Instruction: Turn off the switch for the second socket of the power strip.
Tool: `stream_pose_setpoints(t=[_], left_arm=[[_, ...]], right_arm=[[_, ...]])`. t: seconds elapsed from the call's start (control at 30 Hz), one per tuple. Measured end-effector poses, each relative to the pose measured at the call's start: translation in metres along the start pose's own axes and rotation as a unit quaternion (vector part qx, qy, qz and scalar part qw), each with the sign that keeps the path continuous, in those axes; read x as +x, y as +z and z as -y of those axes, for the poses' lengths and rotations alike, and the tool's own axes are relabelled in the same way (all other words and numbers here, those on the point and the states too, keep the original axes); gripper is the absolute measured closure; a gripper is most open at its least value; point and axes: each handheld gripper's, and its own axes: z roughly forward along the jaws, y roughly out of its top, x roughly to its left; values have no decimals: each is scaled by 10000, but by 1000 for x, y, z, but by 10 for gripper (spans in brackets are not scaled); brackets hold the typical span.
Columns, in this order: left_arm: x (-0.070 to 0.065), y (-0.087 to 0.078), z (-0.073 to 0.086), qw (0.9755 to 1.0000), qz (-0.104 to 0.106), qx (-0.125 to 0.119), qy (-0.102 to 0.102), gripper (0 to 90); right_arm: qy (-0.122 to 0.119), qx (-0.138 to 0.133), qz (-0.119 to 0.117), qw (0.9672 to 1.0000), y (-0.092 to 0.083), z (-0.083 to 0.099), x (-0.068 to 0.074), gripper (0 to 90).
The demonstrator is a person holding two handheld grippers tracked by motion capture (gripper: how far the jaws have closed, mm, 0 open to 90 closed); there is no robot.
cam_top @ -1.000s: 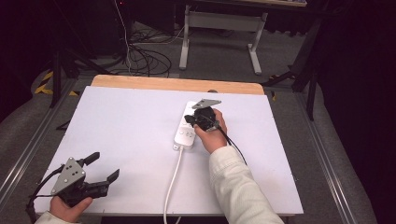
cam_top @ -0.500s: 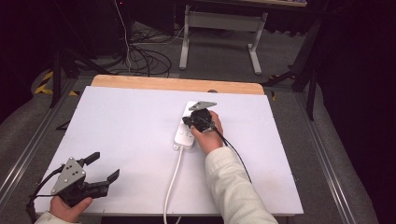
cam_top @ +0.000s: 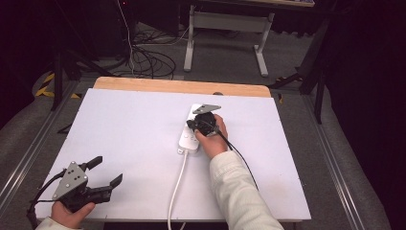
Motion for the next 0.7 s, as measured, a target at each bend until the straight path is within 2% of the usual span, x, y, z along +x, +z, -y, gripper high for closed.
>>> stream_pose_setpoints(t=[0.57, 0.7], left_arm=[[0, 0, 0, 10000, -8, 15, 13, 146], [0, 0, 0, 10000, -9, 15, 20, 146]], right_arm=[[-136, 90, 103, 9998, 2, 1, 3, 900], [-98, 90, 109, 9999, 3, 2, 2, 900]])
